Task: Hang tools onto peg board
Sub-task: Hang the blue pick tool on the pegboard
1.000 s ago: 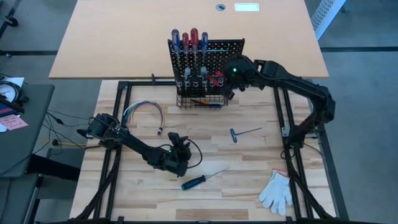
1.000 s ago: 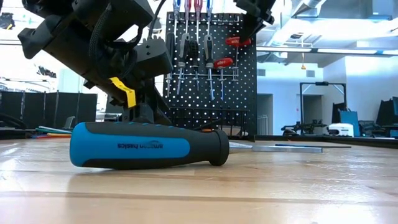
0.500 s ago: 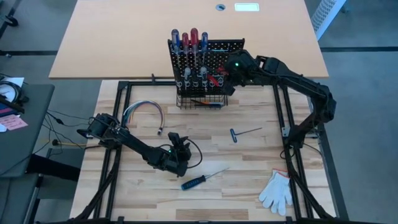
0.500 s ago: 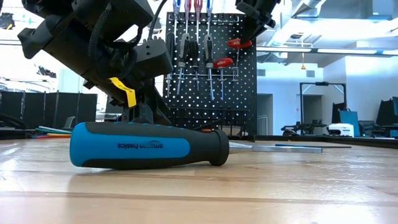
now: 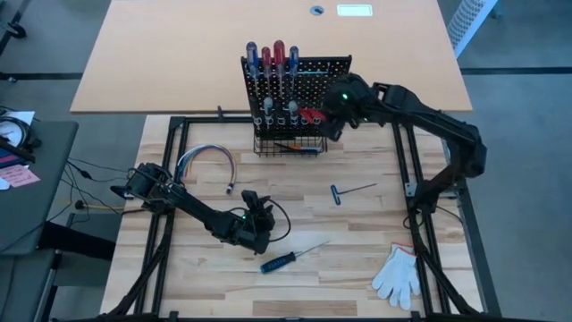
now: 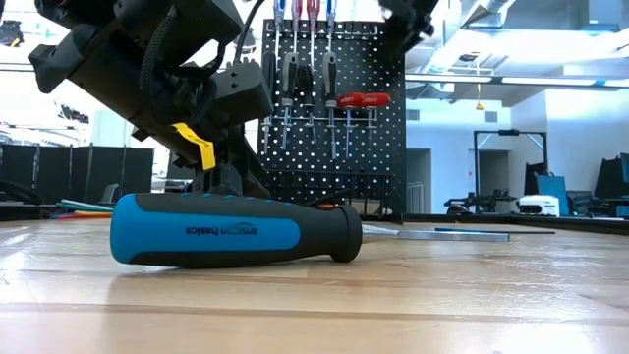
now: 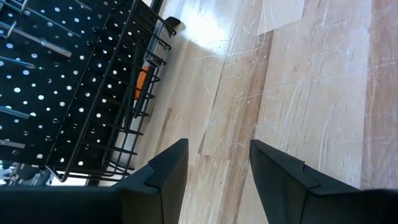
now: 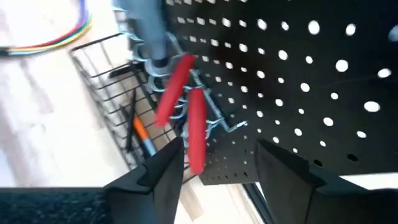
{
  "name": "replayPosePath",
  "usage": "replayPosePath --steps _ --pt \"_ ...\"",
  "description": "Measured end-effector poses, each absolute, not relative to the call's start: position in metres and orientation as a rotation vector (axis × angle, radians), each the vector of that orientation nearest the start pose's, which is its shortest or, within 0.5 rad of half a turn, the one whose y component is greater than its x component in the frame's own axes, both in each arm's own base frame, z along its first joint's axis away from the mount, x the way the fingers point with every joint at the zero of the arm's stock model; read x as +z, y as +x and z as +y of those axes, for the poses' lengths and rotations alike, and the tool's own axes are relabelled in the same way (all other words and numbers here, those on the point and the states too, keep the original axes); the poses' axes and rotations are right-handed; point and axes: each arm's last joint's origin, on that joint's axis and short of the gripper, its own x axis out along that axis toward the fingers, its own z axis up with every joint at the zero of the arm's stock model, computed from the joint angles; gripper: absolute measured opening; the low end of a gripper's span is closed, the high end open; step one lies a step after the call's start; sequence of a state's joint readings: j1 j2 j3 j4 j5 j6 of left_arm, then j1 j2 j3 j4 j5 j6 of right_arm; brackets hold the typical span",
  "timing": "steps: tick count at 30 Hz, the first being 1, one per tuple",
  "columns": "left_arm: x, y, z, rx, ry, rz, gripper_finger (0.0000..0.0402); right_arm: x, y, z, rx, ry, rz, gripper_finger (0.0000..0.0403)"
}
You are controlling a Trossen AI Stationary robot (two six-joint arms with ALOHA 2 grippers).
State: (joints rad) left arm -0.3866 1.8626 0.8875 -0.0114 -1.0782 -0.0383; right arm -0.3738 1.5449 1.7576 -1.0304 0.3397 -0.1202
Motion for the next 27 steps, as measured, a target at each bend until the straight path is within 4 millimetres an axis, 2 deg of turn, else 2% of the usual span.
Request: replayPosePath --steps 5,9,13,19,23,27 --pt "0.118 0.311 -0.100 0.647 0.645 0.750 0.0164 0.409 0.266 -0.079 -0.487 -0.182 0.889 0.0206" --pt "0.117 0.309 -0.102 0.644 0.641 0.753 0.0164 0.385 0.250 -0.045 -0.391 -0.207 0.886 0.0203" --pt "0.117 0.309 -0.105 0.638 0.641 0.747 0.0164 0.336 0.229 -0.019 -0.340 -0.154 0.921 0.0202" --pt "0.117 0.309 -0.105 0.638 0.635 0.742 0.0164 0.234 0.196 -0.004 -0.327 -0.021 1.073 0.0202" --pt "0.118 0.311 -0.106 0.614 0.605 0.734 0.0164 0.180 0.192 -0.007 -0.326 0.036 1.061 0.0200" --pt "0.119 0.315 -0.106 0.563 0.576 0.729 0.0164 0.148 0.197 -0.011 -0.315 0.032 1.065 0.0184"
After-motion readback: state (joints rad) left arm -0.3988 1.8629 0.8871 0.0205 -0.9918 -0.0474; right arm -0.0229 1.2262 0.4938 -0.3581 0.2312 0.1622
